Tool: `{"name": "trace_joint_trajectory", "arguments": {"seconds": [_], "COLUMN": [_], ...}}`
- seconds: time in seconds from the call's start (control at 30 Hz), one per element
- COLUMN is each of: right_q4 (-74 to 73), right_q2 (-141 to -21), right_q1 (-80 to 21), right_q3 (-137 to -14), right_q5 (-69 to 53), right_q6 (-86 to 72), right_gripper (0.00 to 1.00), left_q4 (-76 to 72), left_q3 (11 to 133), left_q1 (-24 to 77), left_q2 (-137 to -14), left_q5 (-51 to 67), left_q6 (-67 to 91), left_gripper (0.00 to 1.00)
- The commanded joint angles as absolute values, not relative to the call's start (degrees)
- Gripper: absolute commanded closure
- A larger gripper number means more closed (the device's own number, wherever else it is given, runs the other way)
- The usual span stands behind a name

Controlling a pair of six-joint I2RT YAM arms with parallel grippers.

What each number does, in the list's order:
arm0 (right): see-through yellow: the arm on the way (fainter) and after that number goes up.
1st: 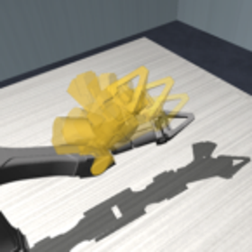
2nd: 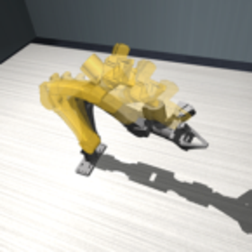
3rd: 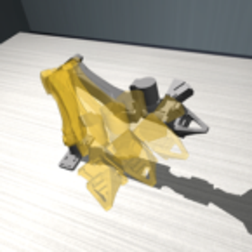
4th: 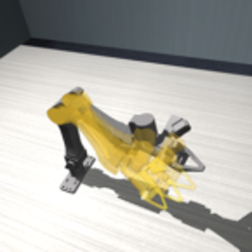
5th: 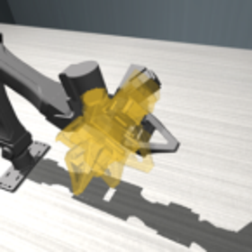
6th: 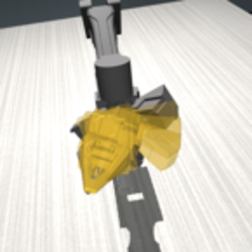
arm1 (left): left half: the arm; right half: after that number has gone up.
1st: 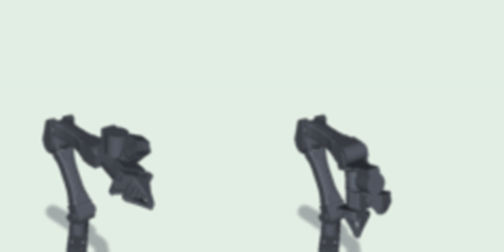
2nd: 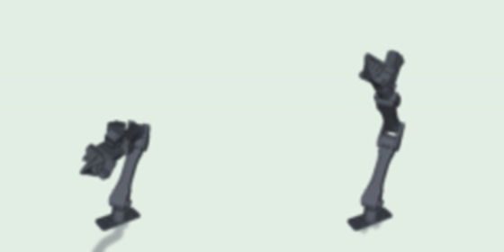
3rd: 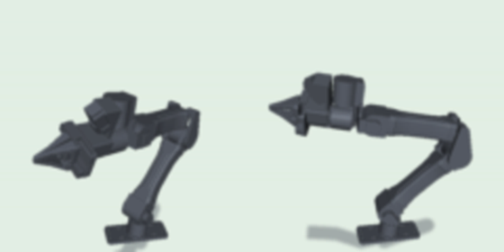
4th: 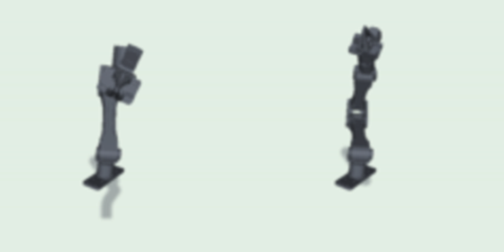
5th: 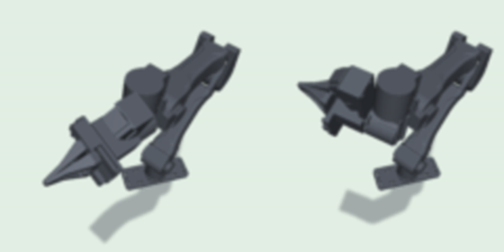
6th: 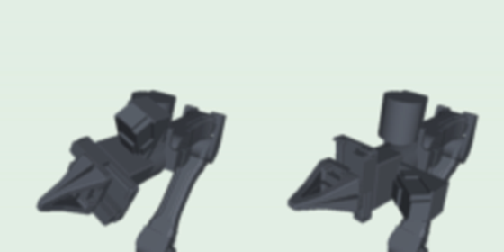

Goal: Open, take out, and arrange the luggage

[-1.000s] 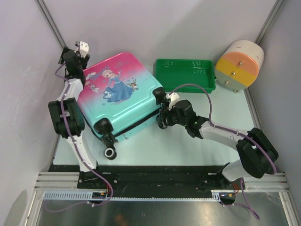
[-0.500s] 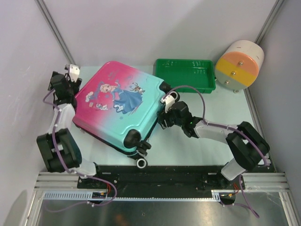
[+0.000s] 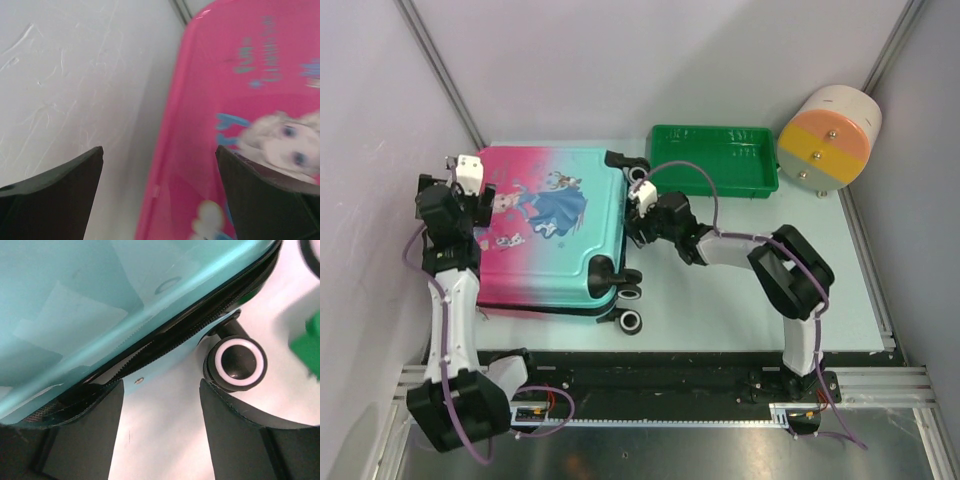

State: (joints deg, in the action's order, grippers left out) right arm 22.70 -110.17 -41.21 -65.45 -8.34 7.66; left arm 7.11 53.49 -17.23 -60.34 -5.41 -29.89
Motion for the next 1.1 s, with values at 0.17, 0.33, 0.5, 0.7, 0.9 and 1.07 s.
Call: {"name": "trace_joint_trajectory", "arguments": {"seconds": [0.17, 0.33, 0.5, 0.7, 0.9, 1.07], "right_q4": [30.0, 17.2, 6.1, 7.5, 20.4, 36.5], "right_q2": [-109.6, -103.5, -95.4, -90.6, -92.5, -95.6], "right_q1": [-41.1, -34.0, -31.2, -31.1, -32.0, -34.4], "right_q3": [-75.8, -75.4, -70.2, -59.1, -52.0, -47.7], "right_q5": [-22.3, -44.8, -51.7, -56.5, -55.3, -53.6], "right_q6": [4.8, 2.0, 6.3, 13.6, 14.1, 9.5], "right_gripper": [0.29, 0.3, 0.32, 0.36, 0.34, 0.33], "left_q4": [30.5, 44.3, 62.2, 74.0, 75.2, 75.1], "left_q3": [60.0, 62.0, 63.8, 60.6, 56.9, 56.1], "left_q1": [-17.1, -14.9, -12.6, -7.9, -5.1, -4.9], "left_q2": [-50.9, -49.4, -47.6, -41.9, -39.7, -40.9], "left_q5": [26.0, 40.6, 42.8, 40.3, 36.8, 33.9], "left_q6": [-31.3, -38.8, -51.3, -61.7, -64.6, -66.3], "left_gripper": [0.0, 0.0, 0.0, 0.0, 0.0, 0.0]}}
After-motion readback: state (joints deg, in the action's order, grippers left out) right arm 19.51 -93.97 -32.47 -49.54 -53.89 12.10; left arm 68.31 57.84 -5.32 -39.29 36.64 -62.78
